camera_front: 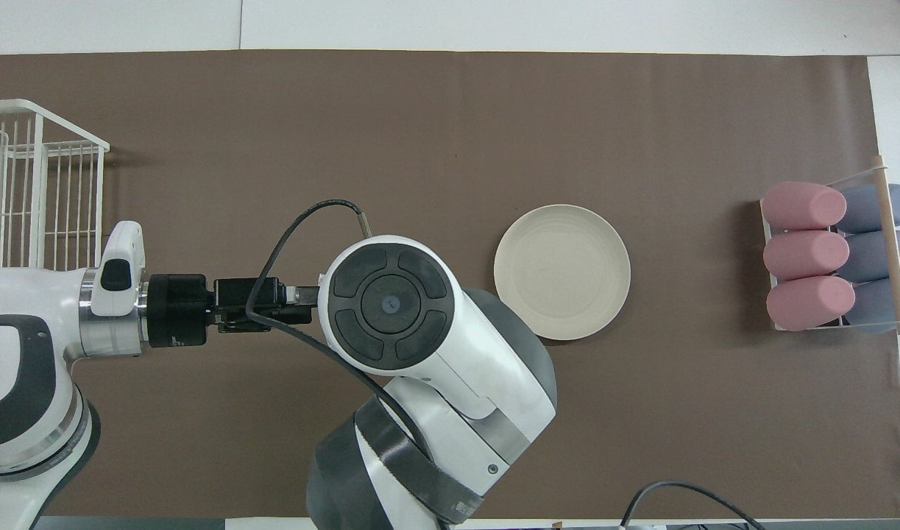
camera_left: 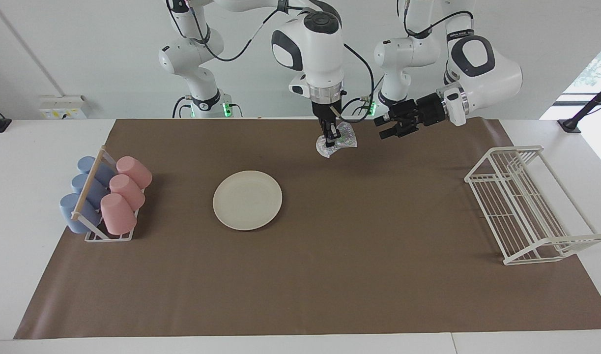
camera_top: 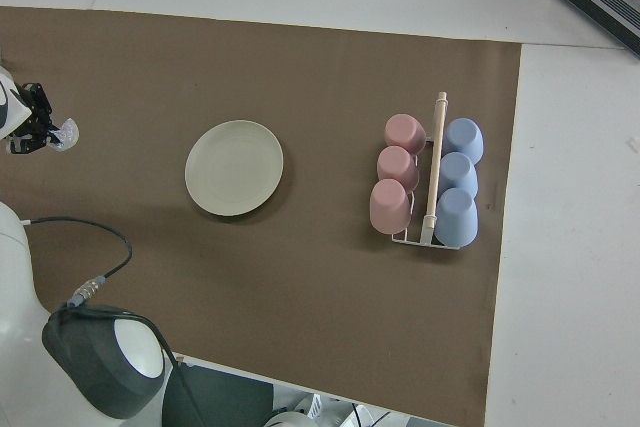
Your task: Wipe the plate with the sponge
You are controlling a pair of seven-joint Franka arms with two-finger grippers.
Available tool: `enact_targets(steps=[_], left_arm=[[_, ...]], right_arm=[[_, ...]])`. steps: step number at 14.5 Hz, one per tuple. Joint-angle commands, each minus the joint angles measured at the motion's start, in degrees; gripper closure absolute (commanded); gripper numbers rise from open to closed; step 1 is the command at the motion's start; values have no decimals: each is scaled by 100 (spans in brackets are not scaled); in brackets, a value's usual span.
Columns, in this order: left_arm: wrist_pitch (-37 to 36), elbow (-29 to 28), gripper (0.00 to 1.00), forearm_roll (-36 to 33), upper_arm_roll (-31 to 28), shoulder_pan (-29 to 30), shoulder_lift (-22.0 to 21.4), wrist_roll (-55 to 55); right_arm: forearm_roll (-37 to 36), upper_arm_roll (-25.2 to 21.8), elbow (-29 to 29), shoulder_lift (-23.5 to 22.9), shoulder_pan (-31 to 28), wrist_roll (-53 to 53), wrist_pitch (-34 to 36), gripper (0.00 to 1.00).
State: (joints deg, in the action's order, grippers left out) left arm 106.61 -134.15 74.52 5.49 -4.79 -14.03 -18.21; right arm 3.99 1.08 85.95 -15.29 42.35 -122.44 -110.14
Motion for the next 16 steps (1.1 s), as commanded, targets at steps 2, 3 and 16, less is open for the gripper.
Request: enact_targets(steps=[2,3,16], left_arm=[[230,-243,7,133,-66,-260,-38,-289],[186,-234,10,133,-66,-251,-30,-289],[343,-208,100,582,-66,-242,-30,221]], right_arm=[[-57,6,-315,-167,1,-166,81,100],[-65,6,-315,-167,1,-166,81,100],[-145,6,-237,-150,10,-88,63,100]])
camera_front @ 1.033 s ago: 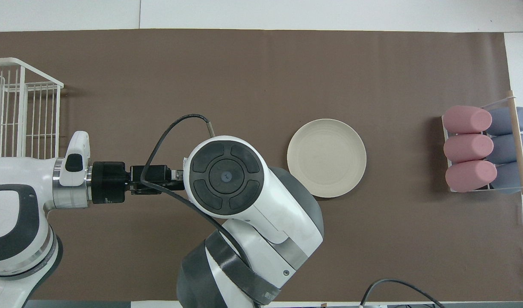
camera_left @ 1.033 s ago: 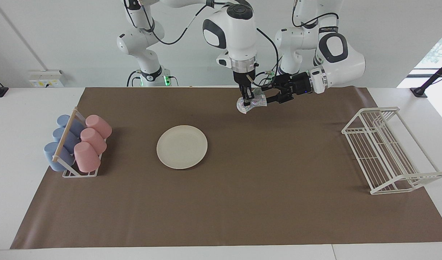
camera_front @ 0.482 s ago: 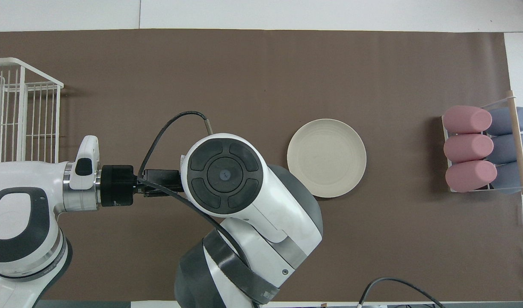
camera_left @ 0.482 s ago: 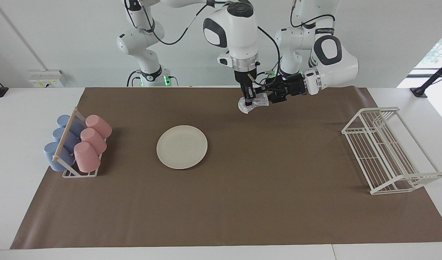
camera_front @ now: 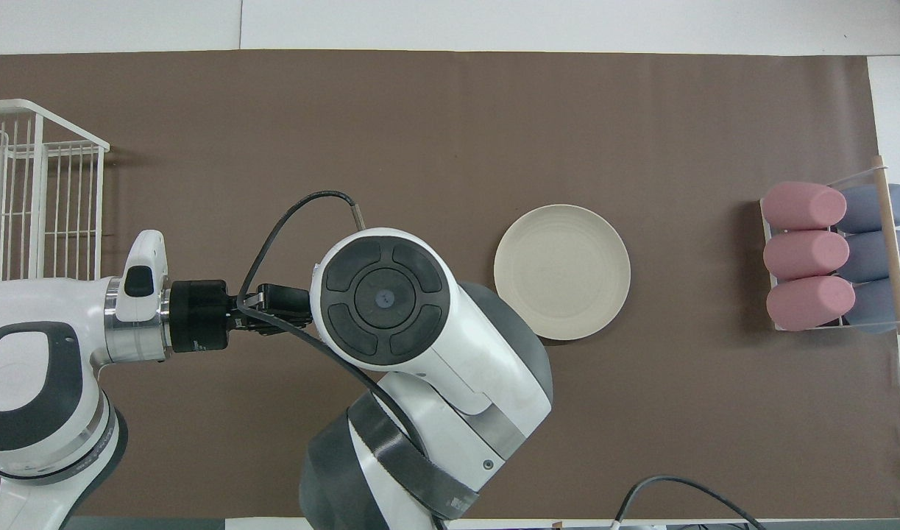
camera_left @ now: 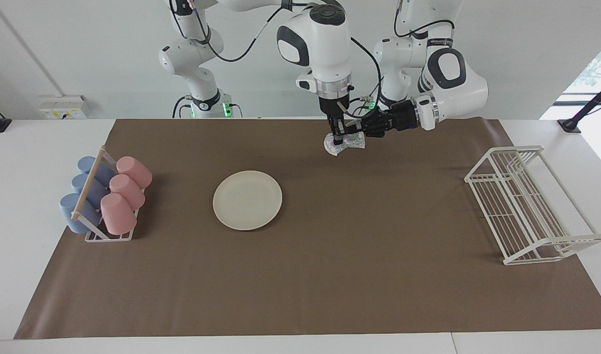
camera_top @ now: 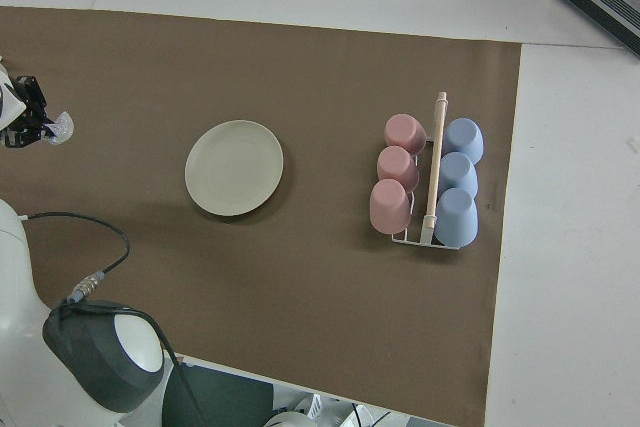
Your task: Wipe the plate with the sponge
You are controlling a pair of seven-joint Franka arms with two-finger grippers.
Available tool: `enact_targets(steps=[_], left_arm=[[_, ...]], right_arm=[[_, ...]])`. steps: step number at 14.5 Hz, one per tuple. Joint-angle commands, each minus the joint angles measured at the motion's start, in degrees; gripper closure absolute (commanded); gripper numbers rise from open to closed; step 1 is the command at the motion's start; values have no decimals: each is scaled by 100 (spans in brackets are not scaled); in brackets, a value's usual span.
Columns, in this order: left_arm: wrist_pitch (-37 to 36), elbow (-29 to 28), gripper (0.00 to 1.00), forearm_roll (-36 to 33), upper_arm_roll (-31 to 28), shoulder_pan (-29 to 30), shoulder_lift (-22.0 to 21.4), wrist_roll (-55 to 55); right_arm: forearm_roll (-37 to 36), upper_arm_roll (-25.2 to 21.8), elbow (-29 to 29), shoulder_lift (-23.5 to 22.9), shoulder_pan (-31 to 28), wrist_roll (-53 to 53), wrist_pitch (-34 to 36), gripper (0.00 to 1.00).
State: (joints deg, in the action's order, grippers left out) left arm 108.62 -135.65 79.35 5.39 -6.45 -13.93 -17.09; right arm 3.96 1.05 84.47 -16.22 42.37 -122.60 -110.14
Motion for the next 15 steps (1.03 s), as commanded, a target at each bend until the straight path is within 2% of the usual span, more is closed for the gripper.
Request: enact_targets(steps=[1,2,3,6,9,12,14,15], left_arm=[[141,-58,100,98,-55,-75,-39,162],[150,-50,100,98,-55,-75,-39,223],[159,-41,100,98,-55,-49,-39,232],[281,-15,100,89,-73,-23,-31,416],[554,187,100,-94,-64,-23,-48,969],[808,582,100,-1173,-55,-5,-22,1968],[924,802,100,-1875,-64,39,48,2436],[915,899,100,-2236,-55,91,66,2656]], right_arm=[[-141,10,-19,5,-10,85,81,81],[-133,10,25,75,-19,339,89,18],[-141,1,69,102,-53,446,98,0],[-193,-34,113,198,-229,866,124,0],[-712,-52,166,470,-597,2392,361,0],[-704,-52,402,821,-1229,4850,581,0],[-686,-43,753,1321,-1695,6416,608,0],[-686,-43,876,1498,-1837,6824,617,0]])
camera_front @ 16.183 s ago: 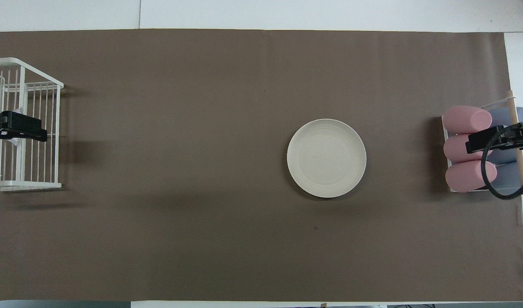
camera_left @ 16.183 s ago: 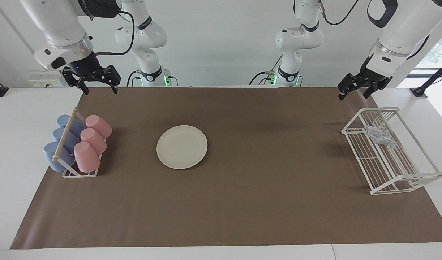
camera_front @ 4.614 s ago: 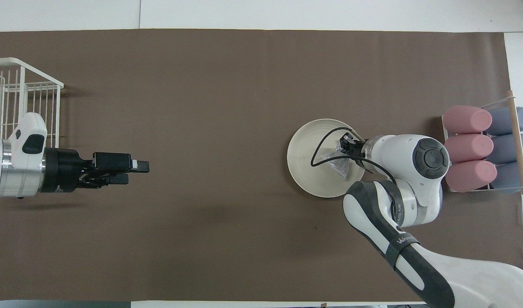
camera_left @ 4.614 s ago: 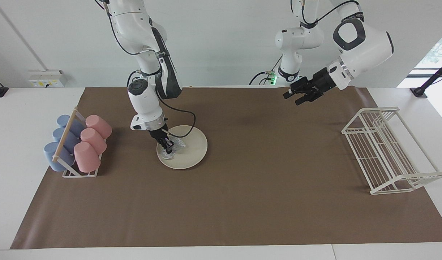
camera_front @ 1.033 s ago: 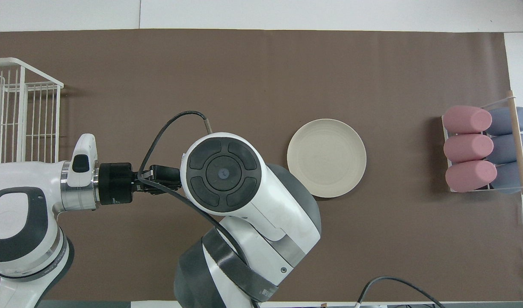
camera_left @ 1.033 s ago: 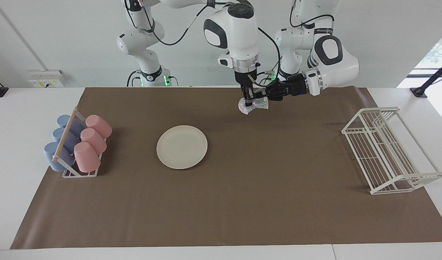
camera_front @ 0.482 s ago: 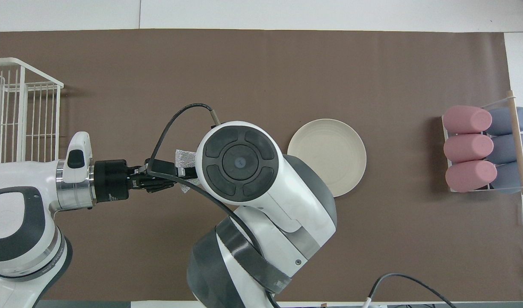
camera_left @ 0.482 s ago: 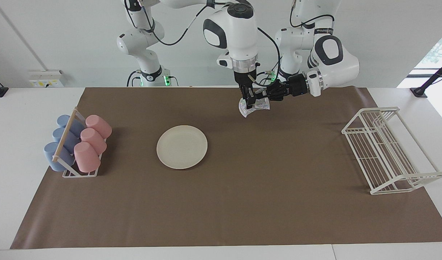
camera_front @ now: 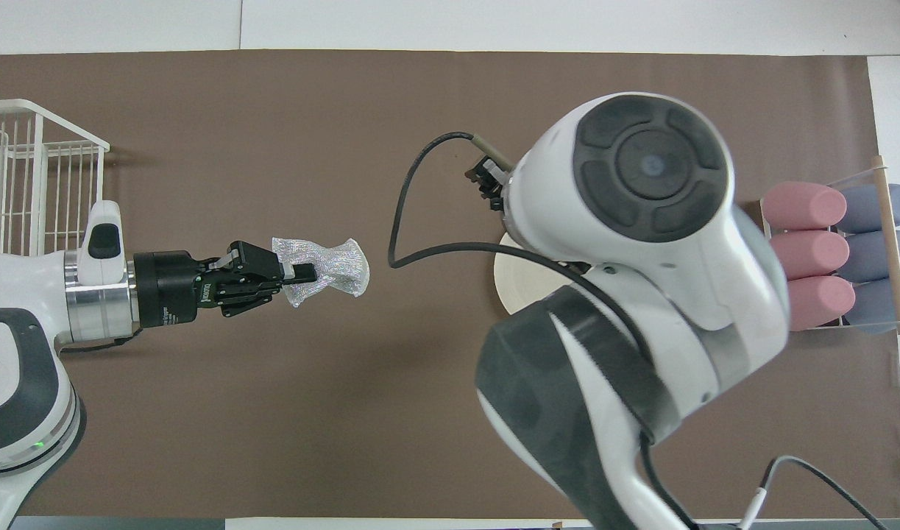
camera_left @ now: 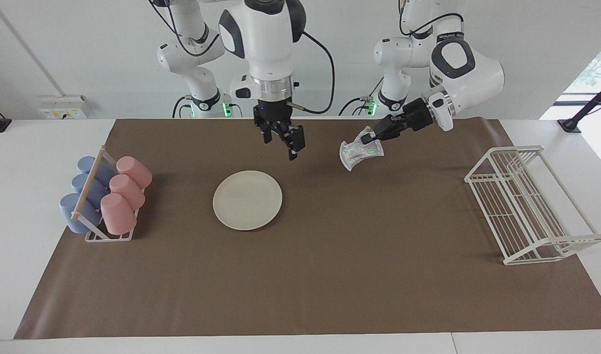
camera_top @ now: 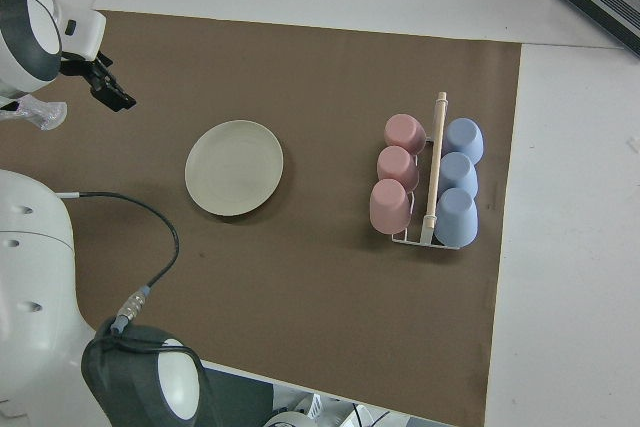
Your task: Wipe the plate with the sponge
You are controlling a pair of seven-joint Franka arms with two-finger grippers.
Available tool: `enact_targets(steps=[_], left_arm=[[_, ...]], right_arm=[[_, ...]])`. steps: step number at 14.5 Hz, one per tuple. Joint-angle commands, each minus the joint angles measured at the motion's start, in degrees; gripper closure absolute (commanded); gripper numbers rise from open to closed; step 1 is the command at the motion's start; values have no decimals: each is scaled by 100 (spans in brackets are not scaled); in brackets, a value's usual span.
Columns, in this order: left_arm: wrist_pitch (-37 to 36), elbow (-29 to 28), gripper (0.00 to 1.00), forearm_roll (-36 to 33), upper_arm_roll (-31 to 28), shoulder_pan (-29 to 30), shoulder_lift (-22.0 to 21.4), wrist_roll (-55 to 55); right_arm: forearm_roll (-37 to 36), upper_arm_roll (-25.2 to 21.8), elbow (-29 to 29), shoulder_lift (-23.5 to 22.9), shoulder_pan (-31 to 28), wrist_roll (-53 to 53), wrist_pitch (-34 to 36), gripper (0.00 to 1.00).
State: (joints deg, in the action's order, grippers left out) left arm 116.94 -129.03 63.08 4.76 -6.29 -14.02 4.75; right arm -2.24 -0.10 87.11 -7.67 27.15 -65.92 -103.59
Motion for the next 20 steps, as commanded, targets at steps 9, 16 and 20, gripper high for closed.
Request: enact_targets(steps=[9,16,20], left_arm=[[-1040,1564,100,-4511,-1,487,707,1836],[-1771,2311,100,-7877,34,418,1147,1784],[-2069,2733,100,-9627,51,269,1664,1433]], right_arm=[[-4,72,1318,1075,-1193,4642,753,0],[110,457,1274,1040,-2415,6214,963,0],[101,625,1081,944,-2575,6223,1201,0]])
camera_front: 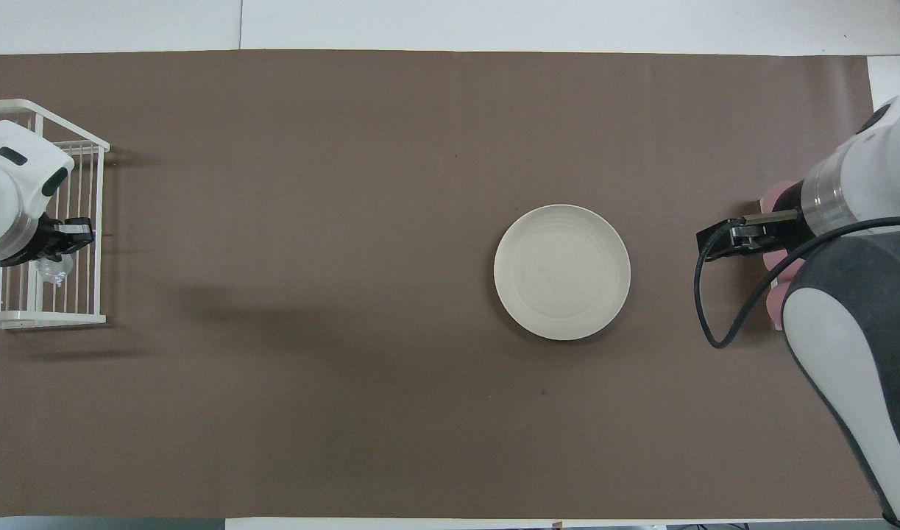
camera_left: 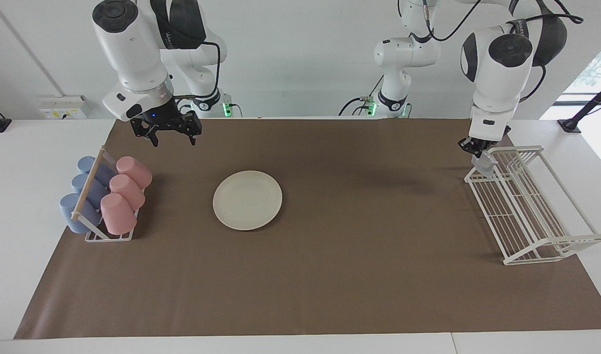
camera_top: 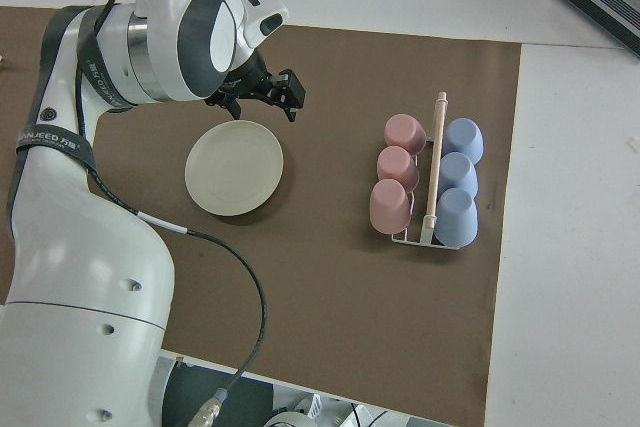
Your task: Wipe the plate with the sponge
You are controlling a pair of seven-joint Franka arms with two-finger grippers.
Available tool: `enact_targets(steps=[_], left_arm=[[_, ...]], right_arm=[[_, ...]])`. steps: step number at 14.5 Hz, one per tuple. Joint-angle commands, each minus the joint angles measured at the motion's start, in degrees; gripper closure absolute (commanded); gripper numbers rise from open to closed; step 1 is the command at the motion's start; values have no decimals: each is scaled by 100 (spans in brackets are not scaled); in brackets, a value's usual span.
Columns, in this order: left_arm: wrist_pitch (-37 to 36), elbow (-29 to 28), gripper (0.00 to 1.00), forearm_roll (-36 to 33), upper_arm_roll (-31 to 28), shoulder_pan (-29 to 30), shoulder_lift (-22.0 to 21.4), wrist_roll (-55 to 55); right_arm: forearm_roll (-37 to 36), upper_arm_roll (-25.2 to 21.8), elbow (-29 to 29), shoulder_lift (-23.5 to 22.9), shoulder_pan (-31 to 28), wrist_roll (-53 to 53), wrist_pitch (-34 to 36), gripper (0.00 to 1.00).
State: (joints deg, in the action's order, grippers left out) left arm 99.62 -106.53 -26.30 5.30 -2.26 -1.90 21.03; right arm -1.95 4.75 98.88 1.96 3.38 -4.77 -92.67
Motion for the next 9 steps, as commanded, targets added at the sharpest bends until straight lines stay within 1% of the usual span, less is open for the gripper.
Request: enact_targets(steps=[1,3,4,5,7,9], left_arm=[[-364,597,100,-1076,-3,-186,602,-300],[-277,660,100,-1937,-3,-187,857,-503],[-224,660,100,-2245,-3,-178,971,-512],[-15,634,100,-2388,-3,-135,1077,-503],[381,511,100,-2581,-29,32,1182,-512],[436,536,100,-2784,-29,42,1411,-495]], right_arm=[[72,140,-149,-55,-223,152,135,0],[72,245,-167,-73,-442,275,161,0],[89,255,-350,-117,-443,284,292,0],[80,255,-508,-221,-452,336,398,0],[63,228,-510,-249,-592,695,259,0],[63,228,-501,-240,-707,925,232,0]])
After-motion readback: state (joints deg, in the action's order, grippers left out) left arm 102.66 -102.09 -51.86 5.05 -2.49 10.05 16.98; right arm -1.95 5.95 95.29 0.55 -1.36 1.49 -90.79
